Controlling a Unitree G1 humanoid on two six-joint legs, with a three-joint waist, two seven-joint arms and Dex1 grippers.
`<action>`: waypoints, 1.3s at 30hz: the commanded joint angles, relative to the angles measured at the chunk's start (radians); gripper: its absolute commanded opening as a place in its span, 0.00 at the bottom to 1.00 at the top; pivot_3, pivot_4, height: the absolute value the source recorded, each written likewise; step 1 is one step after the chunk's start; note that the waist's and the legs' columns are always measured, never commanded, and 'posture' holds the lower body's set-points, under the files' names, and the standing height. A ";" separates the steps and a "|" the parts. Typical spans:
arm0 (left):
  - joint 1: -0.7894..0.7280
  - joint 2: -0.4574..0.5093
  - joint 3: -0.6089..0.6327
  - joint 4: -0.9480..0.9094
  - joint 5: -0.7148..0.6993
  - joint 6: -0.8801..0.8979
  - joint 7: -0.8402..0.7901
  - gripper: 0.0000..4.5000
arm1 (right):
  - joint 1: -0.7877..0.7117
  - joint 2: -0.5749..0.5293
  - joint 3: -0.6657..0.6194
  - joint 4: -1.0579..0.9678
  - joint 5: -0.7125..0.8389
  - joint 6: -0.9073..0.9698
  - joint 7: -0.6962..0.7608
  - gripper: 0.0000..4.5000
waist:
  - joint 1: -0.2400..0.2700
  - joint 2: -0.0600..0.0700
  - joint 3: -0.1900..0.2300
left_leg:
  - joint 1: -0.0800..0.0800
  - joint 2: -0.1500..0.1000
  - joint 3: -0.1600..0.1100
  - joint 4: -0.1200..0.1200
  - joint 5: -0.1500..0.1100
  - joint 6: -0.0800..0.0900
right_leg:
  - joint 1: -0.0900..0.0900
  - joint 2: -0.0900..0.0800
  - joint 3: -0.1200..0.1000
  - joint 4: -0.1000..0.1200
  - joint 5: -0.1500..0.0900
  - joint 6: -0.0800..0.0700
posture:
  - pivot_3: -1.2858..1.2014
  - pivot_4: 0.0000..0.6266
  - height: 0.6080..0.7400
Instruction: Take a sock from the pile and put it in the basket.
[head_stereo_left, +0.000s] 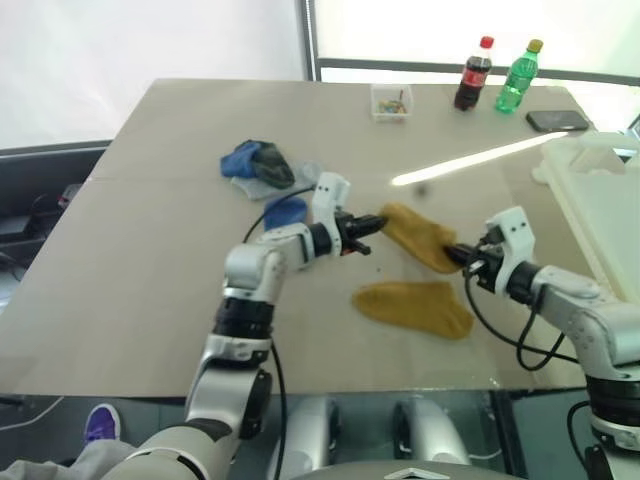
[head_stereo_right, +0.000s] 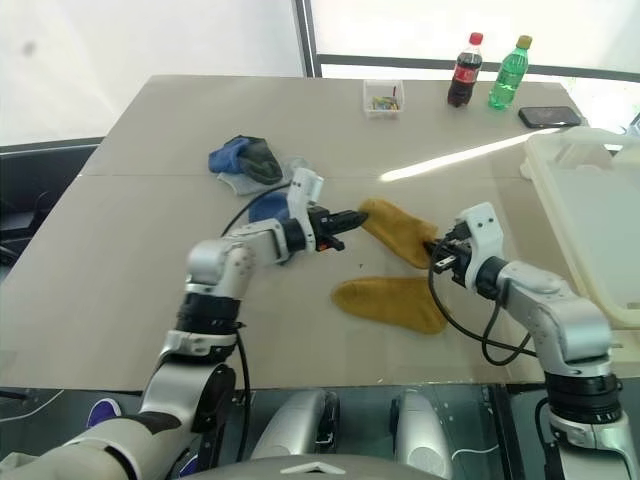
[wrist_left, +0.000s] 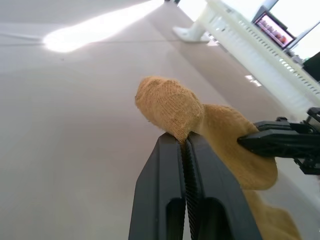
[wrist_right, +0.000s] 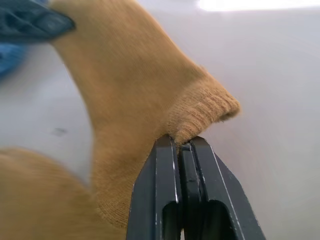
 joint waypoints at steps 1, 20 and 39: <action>0.090 0.081 0.093 -0.246 -0.171 0.188 -0.003 0.02 | 0.066 -0.055 -0.100 -0.155 0.142 0.059 0.052 0.00 | 0.002 0.000 0.000 | 0.000 0.000 -0.001 0.000 0.000 0.000 | 0.000 0.000 0.001 0.000 0.000 0.000 | 0.52 0.24 0.91; 0.331 0.251 -0.125 -0.335 -0.107 0.021 -0.012 0.02 | 0.323 -0.126 -0.023 -0.223 0.050 -0.070 0.028 0.00 | 0.006 0.000 0.000 | 0.001 0.000 -0.001 0.001 0.000 0.000 | 0.001 -0.001 0.003 -0.001 -0.003 -0.005 | 0.52 0.24 0.91; 0.339 0.236 -0.161 -0.266 -0.063 -0.084 -0.033 1.00 | 0.341 -0.166 0.104 -0.113 -0.181 -0.303 0.078 0.25 | 0.007 0.000 0.000 | 0.001 0.000 -0.001 0.001 0.000 0.000 | 0.001 -0.002 0.002 -0.002 -0.003 -0.005 | 0.52 0.24 0.91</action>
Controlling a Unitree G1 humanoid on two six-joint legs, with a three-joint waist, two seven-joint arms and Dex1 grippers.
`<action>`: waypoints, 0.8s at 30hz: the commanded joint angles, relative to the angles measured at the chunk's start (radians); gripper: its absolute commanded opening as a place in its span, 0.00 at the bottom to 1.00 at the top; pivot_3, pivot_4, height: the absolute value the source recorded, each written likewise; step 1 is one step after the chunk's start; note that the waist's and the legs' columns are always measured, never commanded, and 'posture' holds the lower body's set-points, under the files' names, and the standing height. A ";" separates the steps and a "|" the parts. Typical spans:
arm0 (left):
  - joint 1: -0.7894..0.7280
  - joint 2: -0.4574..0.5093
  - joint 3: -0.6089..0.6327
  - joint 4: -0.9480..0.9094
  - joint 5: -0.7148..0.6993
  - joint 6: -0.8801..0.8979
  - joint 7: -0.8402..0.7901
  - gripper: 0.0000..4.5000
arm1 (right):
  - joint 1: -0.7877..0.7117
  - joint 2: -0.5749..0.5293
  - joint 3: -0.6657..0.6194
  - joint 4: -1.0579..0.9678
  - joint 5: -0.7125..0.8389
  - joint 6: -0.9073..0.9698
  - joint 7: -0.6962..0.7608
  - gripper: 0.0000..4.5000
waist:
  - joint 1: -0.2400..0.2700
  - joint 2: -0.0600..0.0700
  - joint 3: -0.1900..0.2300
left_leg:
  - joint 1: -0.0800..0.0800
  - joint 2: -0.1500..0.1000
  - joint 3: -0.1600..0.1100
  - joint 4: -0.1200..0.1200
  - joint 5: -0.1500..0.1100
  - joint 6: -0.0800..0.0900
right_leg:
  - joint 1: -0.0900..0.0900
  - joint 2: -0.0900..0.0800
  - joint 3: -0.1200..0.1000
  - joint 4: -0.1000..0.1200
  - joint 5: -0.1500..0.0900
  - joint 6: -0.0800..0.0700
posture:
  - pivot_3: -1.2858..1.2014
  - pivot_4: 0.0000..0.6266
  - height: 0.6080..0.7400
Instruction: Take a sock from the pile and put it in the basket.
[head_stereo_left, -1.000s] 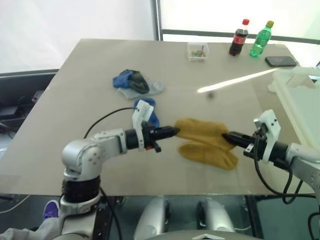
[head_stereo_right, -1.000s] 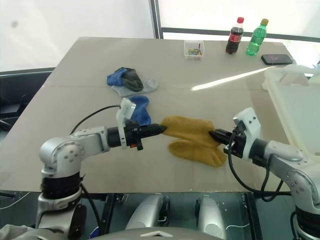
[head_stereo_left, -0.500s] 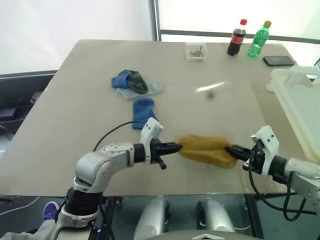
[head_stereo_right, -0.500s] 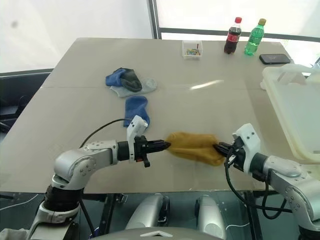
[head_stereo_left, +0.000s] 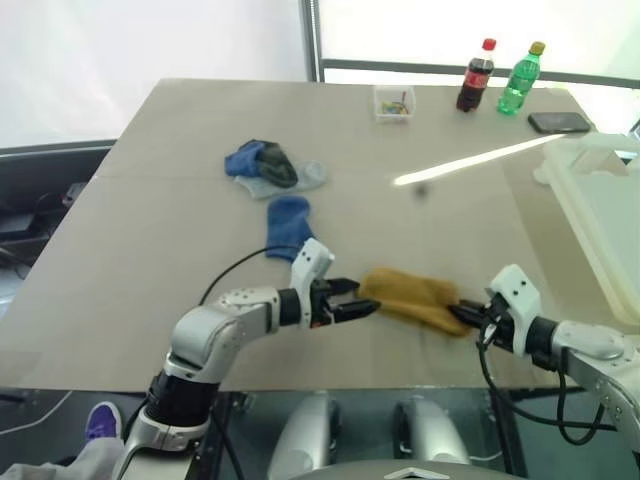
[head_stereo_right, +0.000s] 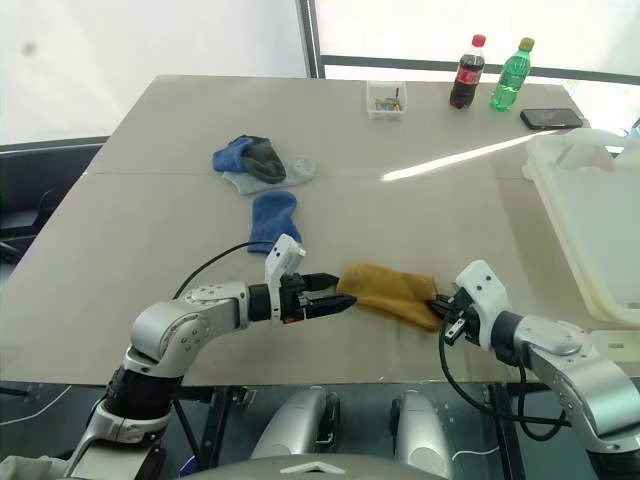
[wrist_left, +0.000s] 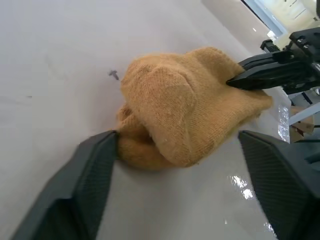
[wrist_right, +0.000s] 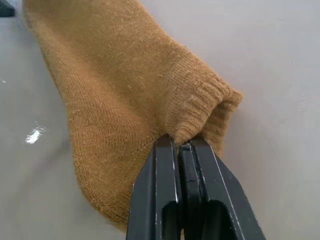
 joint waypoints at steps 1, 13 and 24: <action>0.020 0.024 0.037 -0.026 -0.008 -0.018 -0.008 1.00 | 0.013 -0.005 -0.047 -0.032 -0.026 -0.069 0.000 0.36 | 0.000 0.000 0.000 | 0.000 0.000 0.000 0.000 0.000 0.000 | 0.000 0.000 0.000 0.000 0.000 0.000 | 0.52 0.24 0.91; 0.055 0.117 0.130 -0.025 -0.095 0.021 -0.077 1.00 | 0.100 -0.001 -0.195 -0.141 0.073 -0.145 0.079 0.35 | 0.000 0.000 0.000 | 0.000 0.001 0.000 0.000 0.000 0.000 | 0.000 -0.003 -0.002 -0.001 0.000 0.000 | 0.52 0.24 0.91; 0.003 0.110 0.133 0.017 -0.127 0.079 -0.070 1.00 | 0.019 0.032 0.017 0.016 -0.052 -0.276 0.135 0.01 | 0.000 0.000 0.000 | 0.000 0.001 0.000 0.000 0.000 0.000 | 0.000 0.000 -0.004 -0.001 0.000 0.000 | 0.52 0.24 0.91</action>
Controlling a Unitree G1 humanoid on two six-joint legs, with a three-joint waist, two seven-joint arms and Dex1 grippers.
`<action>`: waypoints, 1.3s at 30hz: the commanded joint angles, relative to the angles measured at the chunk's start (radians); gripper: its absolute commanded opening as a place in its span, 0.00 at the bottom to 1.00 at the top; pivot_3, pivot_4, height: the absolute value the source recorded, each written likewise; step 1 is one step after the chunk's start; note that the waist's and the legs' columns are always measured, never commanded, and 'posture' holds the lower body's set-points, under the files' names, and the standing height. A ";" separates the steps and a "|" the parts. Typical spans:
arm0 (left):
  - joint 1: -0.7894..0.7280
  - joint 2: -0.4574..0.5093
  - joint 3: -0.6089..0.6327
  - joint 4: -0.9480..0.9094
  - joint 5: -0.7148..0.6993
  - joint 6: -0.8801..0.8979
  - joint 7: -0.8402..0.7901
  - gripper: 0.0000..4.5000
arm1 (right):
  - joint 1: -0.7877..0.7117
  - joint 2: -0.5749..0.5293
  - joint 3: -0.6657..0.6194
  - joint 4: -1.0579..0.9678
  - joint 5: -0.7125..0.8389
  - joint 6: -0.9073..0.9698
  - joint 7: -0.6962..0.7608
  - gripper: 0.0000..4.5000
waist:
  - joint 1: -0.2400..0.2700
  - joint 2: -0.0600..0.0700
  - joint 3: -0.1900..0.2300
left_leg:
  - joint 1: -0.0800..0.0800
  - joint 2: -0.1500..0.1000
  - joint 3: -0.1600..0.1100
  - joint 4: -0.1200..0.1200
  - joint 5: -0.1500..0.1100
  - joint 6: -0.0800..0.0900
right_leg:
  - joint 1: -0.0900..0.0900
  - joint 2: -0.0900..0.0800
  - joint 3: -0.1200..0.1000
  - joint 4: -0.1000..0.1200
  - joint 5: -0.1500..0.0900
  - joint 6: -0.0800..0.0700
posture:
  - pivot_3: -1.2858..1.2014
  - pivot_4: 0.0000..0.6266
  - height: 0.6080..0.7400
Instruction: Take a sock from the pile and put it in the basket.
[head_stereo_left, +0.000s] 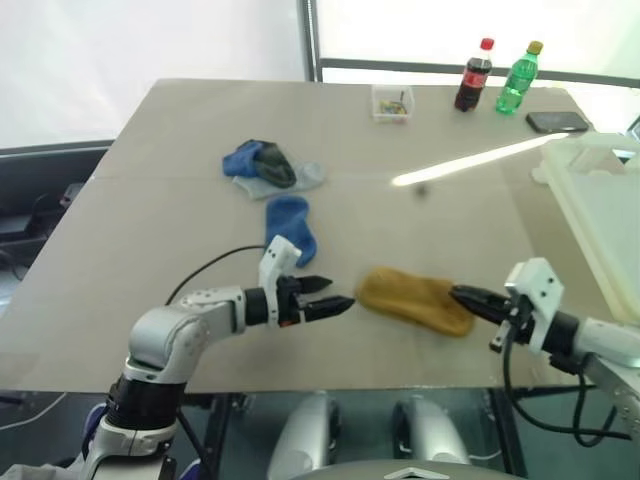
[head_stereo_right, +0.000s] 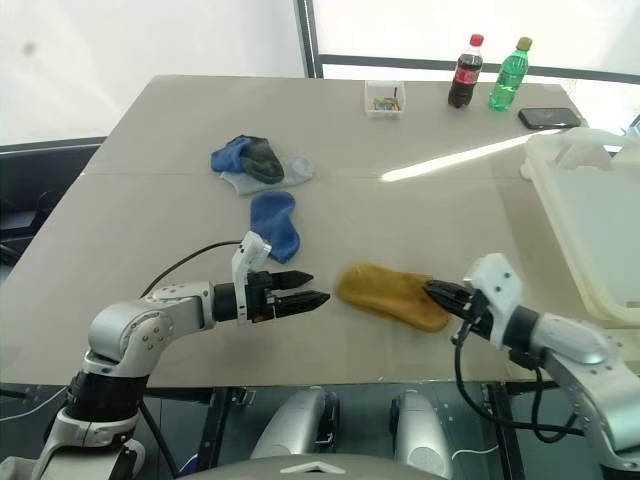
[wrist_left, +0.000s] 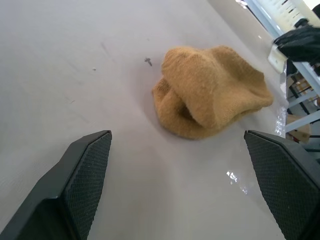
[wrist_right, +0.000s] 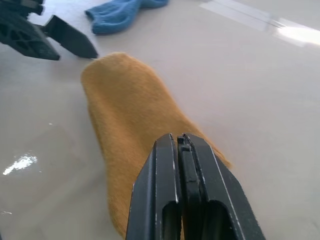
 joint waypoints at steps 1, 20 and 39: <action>-0.020 0.003 0.003 -0.006 -0.025 0.022 -0.010 1.00 | -0.027 0.010 0.064 0.083 -0.081 -0.087 0.018 0.01 | 0.000 0.000 0.000 | 0.000 0.000 0.000 0.000 0.000 0.000 | 0.000 0.000 0.000 0.000 0.000 0.000 | 0.52 0.24 0.91; -0.201 -0.024 -0.137 0.122 -0.006 0.167 -0.032 1.00 | -0.019 0.011 0.209 0.323 -0.259 -0.267 0.082 0.01 | 0.000 -0.005 -0.005 | 0.004 0.000 -0.002 0.000 0.000 0.000 | 0.004 -0.003 0.001 -0.001 0.000 0.000 | 0.52 0.24 0.91; -0.379 -0.188 -0.080 0.330 -0.133 0.427 -0.076 1.00 | 0.013 0.012 0.191 0.221 -0.252 -0.213 0.067 0.01 | 0.001 -0.007 -0.006 | 0.003 0.000 -0.002 0.000 0.000 0.000 | 0.005 0.000 0.001 -0.001 0.000 0.000 | 0.52 0.24 0.91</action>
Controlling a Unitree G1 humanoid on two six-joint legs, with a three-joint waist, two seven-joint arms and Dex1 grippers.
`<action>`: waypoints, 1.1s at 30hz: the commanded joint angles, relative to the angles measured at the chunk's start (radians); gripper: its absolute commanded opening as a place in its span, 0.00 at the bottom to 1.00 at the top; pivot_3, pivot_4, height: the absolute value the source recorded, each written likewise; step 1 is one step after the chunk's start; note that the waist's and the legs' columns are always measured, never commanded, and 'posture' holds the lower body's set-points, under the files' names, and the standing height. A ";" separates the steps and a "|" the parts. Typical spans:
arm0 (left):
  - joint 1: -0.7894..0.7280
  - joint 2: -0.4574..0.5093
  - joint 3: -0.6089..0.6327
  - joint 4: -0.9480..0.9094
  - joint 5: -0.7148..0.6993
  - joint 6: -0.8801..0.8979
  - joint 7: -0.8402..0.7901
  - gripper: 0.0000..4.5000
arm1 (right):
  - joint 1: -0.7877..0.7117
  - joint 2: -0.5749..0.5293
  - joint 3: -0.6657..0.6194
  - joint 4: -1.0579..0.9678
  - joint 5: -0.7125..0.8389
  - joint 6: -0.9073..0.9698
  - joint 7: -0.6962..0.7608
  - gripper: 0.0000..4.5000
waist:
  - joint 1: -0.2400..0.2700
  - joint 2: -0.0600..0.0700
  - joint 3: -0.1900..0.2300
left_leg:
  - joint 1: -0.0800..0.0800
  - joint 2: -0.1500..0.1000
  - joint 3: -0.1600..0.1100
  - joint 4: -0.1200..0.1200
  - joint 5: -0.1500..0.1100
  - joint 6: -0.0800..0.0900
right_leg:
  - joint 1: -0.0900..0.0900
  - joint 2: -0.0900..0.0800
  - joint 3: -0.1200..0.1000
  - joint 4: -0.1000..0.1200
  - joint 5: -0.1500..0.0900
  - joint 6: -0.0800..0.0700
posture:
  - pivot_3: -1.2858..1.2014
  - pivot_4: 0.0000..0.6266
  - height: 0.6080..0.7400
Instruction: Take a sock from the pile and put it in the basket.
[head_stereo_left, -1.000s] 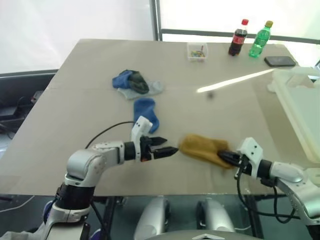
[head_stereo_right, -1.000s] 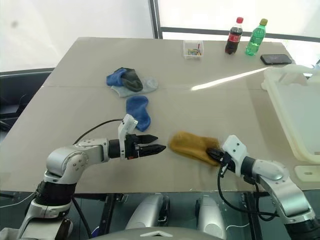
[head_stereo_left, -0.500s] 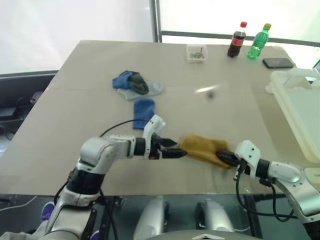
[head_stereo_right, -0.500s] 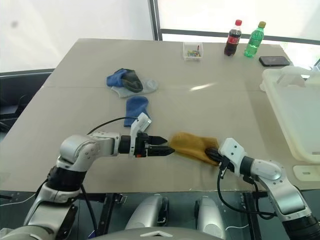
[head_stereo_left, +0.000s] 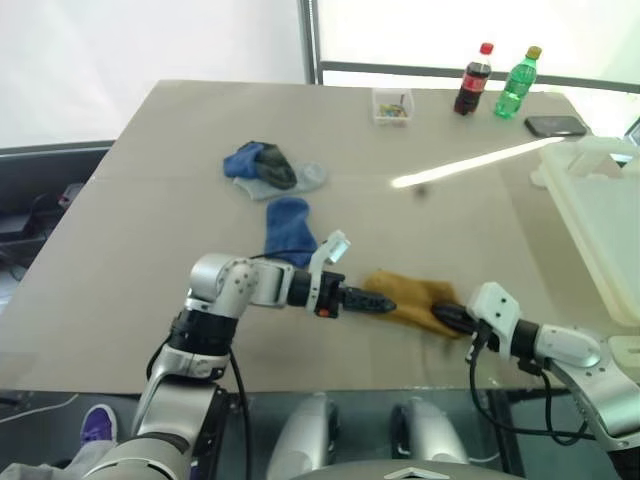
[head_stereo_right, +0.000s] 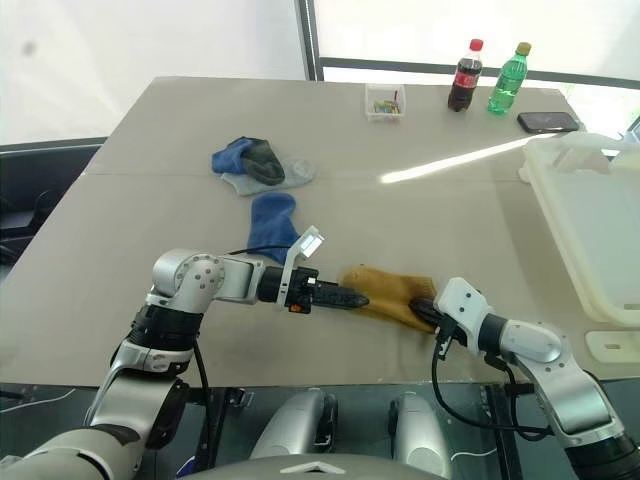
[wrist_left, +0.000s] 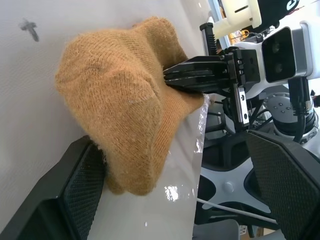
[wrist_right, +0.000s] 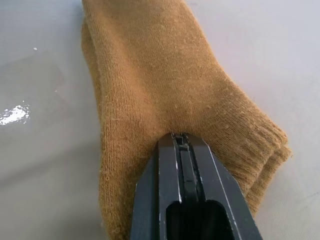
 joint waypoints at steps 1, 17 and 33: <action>-0.045 -0.028 0.028 0.011 -0.048 0.019 -0.038 1.00 | 0.039 -0.006 0.025 -0.012 -0.002 0.049 0.011 0.01 | 0.001 0.000 0.000 | 0.000 0.000 0.000 0.000 0.000 0.000 | 0.000 0.000 0.000 0.000 0.000 0.000 | 0.52 0.24 0.91; -0.178 -0.157 -0.040 0.182 -0.006 -0.057 -0.116 1.00 | 0.074 -0.006 0.005 -0.081 0.002 0.083 -0.003 0.01 | 0.001 0.000 0.000 | -0.001 -0.001 0.000 0.000 0.000 0.000 | 0.000 -0.001 -0.001 -0.001 0.000 0.000 | 0.52 0.24 0.91; -0.242 -0.234 -0.162 0.290 0.091 -0.172 -0.234 1.00 | 0.077 -0.016 0.009 -0.085 -0.017 0.064 0.002 0.01 | 0.000 0.000 0.000 | -0.001 -0.001 0.000 0.000 0.000 0.000 | 0.000 -0.001 -0.001 -0.001 0.000 0.000 | 0.52 0.24 0.91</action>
